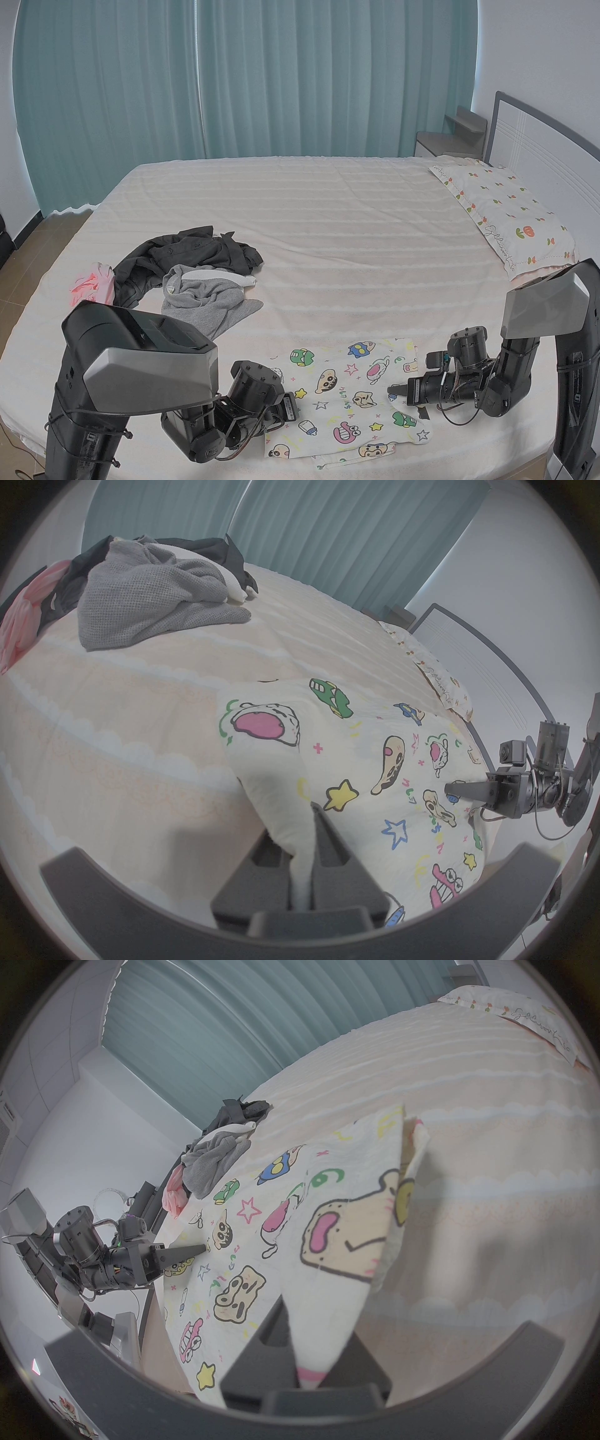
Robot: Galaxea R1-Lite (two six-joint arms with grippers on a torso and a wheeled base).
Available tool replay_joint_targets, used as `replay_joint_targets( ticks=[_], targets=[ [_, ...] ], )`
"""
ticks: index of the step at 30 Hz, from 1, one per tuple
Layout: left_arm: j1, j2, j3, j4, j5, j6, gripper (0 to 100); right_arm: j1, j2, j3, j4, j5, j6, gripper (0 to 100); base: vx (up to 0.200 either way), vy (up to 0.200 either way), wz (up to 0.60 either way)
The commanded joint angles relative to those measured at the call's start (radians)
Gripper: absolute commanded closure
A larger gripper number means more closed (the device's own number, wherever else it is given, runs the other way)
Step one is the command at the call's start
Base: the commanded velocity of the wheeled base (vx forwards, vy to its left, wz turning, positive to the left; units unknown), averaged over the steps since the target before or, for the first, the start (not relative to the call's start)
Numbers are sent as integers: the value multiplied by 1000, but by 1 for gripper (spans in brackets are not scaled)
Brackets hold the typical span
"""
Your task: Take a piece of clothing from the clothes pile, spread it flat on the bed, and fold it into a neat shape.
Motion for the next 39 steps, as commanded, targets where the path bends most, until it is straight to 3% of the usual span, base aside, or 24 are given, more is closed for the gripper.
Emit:
replay_joint_targets(
  ticks=[1, 6, 22, 39],
  targets=[
    [2, -11, 6, 0, 1, -11, 100, 0, -3, 0, -1, 0, 1, 100, -200, 200, 0],
    [9, -6, 9, 0, 1, -15, 100, 0, -3, 0, -1, 0, 1, 100, -200, 200, 0],
    [35, -6, -19, 0, 1, -14, 100, 6, -3, -3, -1, -1, 1, 100, 0, 0, 0],
    [62, -1, -22, 0, 1, -14, 100, 9, -6, -6, -7, -1, 1, 100, 0, 200, 0]
  ],
)
